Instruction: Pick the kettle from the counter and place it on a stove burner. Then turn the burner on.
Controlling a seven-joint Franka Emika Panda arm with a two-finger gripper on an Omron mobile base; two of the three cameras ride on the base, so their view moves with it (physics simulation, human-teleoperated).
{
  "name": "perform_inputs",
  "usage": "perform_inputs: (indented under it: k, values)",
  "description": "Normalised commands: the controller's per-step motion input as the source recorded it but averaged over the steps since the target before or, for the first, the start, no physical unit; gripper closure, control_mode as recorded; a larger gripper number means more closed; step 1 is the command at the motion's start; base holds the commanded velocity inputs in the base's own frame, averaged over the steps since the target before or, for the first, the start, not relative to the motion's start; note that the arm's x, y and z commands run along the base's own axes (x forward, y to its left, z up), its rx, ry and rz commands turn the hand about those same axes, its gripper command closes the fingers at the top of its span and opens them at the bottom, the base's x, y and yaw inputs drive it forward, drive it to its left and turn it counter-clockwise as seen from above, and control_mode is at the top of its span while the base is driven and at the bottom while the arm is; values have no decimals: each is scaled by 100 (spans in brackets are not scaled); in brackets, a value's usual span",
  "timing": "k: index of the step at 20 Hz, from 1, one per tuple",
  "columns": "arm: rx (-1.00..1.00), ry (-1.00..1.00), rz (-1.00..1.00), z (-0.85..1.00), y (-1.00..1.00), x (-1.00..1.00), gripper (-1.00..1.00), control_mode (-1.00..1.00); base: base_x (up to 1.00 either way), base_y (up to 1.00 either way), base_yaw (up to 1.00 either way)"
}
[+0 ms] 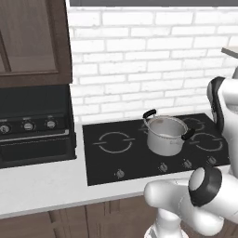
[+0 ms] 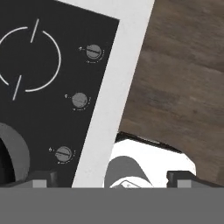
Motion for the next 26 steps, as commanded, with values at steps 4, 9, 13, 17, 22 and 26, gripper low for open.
perform_inputs:
  k: [4, 9, 13, 17, 22, 26]
  values:
    - [0, 8, 0, -29, -44, 29, -100, -100, 0, 0, 0]
    - [0, 6, 0, -30, -45, 34, -100, -100, 0, 0, 0]
    - [0, 4, 0, -29, -38, 38, -100, -100, 0, 0, 0]
    - [0, 1, 2, -24, -24, 28, -100, -100, 0, 0, 0]
    - [0, 0, 6, -24, -22, 21, -100, -100, 0, 0, 0]
    - [-4, 6, 14, 0, -56, 26, -100, -100, 0, 0, 0]
